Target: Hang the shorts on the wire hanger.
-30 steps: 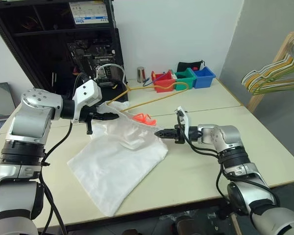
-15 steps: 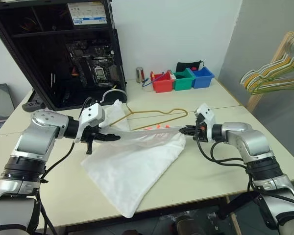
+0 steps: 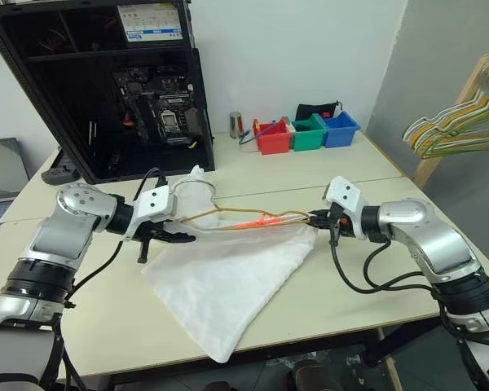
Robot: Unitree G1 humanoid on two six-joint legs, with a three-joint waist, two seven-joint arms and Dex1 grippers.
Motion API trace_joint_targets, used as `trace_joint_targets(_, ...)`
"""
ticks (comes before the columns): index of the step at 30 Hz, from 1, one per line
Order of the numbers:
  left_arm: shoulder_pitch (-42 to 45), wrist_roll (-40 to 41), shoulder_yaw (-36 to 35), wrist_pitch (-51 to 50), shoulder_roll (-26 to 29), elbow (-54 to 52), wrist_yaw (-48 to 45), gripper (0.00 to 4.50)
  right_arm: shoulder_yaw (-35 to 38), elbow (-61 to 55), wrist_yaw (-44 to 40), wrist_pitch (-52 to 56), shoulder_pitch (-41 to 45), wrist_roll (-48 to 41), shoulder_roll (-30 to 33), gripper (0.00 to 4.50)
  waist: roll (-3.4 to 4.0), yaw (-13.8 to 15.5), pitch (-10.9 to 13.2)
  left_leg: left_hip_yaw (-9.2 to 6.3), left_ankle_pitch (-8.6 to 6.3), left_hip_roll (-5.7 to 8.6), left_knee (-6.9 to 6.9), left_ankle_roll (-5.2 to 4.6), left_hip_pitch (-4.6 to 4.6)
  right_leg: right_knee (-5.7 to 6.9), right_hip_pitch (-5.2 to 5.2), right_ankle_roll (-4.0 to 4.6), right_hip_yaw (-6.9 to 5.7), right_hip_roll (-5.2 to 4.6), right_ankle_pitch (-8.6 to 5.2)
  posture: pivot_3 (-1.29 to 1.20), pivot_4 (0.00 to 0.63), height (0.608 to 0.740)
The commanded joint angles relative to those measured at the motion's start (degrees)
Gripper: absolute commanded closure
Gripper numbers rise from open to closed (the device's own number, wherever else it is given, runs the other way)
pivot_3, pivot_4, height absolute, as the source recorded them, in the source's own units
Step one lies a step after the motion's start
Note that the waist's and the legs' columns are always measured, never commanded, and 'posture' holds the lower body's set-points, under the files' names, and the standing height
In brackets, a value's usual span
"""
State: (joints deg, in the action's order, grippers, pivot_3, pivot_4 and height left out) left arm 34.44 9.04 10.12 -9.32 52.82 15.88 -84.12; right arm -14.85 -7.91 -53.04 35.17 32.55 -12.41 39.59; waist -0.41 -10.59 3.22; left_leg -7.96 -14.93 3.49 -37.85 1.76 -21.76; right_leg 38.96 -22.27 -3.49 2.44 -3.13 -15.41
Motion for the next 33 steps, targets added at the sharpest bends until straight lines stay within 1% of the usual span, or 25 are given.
trace_joint_targets(1, 1.72, -1.47, -0.97, 0.07, 0.86, 2.58, 0.78, 4.50, 2.93, -0.49, 0.37, 0.09, -0.48, 1.76, 3.51, 4.43, 0.00, 0.01, 0.00, 0.00, 0.00, 0.00, 0.00, 0.00, 0.00, 0.00, 0.00, 0.00, 0.00, 0.00, 0.00, -0.17, 0.000, 0.740)
trace_joint_targets(4, 2.81, -1.12, -1.05, -0.38, 0.11, 3.20, 1.03, 4.50, 2.89, -0.34, 0.59, -0.15, -1.27, 1.90, 4.04, 4.43, -0.01, 0.01, 0.00, 0.00, 0.00, 0.01, 0.00, 0.00, 0.00, -0.02, 0.01, -0.01, -0.01, 0.00, 0.00, -0.17, 0.000, 0.740)
trace_joint_targets(11, 2.70, -4.72, 1.50, 4.81, 1.40, 5.57, 0.53, 4.50, 3.18, -1.15, 0.62, -0.15, -1.25, 1.77, 4.84, 4.43, 0.00, -0.18, 0.00, 0.01, 0.00, -0.02, 0.00, 0.00, 0.00, -0.01, 0.00, 0.00, 0.00, 0.00, 0.00, -0.18, 0.000, 0.740)
trace_joint_targets(18, 3.68, -8.77, 3.78, 9.32, 1.60, 8.85, 2.24, 4.50, 3.32, -3.25, -0.60, 0.32, -1.33, 1.58, 6.75, 4.43, 0.00, -0.15, 0.00, 0.01, 0.00, -0.02, 0.00, 0.00, 0.00, -0.01, 0.00, 0.00, 0.00, 0.00, 0.00, -0.19, 0.000, 0.740)
trace_joint_targets(23, 5.91, -4.75, 1.86, 4.86, -1.08, 9.26, 2.94, 4.50, 3.45, -4.79, -1.41, 1.32, -1.74, 1.08, 8.15, 4.43, -0.01, -0.11, 0.00, 0.01, 0.00, -0.01, 0.00, 0.00, -0.02, -0.03, 0.02, -0.04, -0.02, 0.00, -0.02, -0.19, 0.000, 0.740)
trace_joint_targets(24, 6.28, -4.52, 1.76, 4.51, -1.35, 9.39, 3.20, 4.50, 3.39, -4.93, -1.40, 1.30, -2.15, 1.12, 8.38, 4.43, 0.00, -0.16, 0.00, 0.01, 0.00, -0.01, 0.00, -0.01, -0.01, -0.03, 0.02, -0.20, -0.03, 0.00, -0.12, -0.19, 0.000, 0.740)
trace_joint_targets(26, 6.98, -3.87, 1.60, 3.30, -1.83, 9.57, 3.22, 4.50, 3.30, -5.09, -1.23, 1.39, -2.95, 1.13, 8.68, 4.43, -0.01, -0.21, 0.00, 0.01, 0.00, -0.02, 0.00, -0.01, -0.01, -0.03, 0.02, -0.22, -0.02, 0.00, -0.13, -0.19, 0.000, 0.740)
trace_joint_targets(31, 7.08, -4.45, 2.11, 3.85, -1.66, 9.67, 2.95, 4.50, 3.31, -4.96, -1.00, 1.40, -3.43, 1.18, 8.84, 4.43, -0.01, -0.48, 0.00, 0.01, 0.00, -0.03, 0.00, -0.01, -0.01, -0.03, 0.01, -0.18, -0.01, 0.00, -0.10, -0.19, 0.000, 0.740)
trace_joint_targets(33, 6.23, -6.00, 3.04, 6.32, -0.65, 9.54, 2.67, 4.50, 3.48, -4.86, -1.10, 1.33, -2.99, 1.22, 8.98, 4.43, -0.01, -0.48, 0.00, 0.01, 0.00, -0.03, 0.00, -0.01, -0.01, -0.03, 0.01, -0.15, -0.01, 0.00, -0.09, -0.19, 0.000, 0.740)
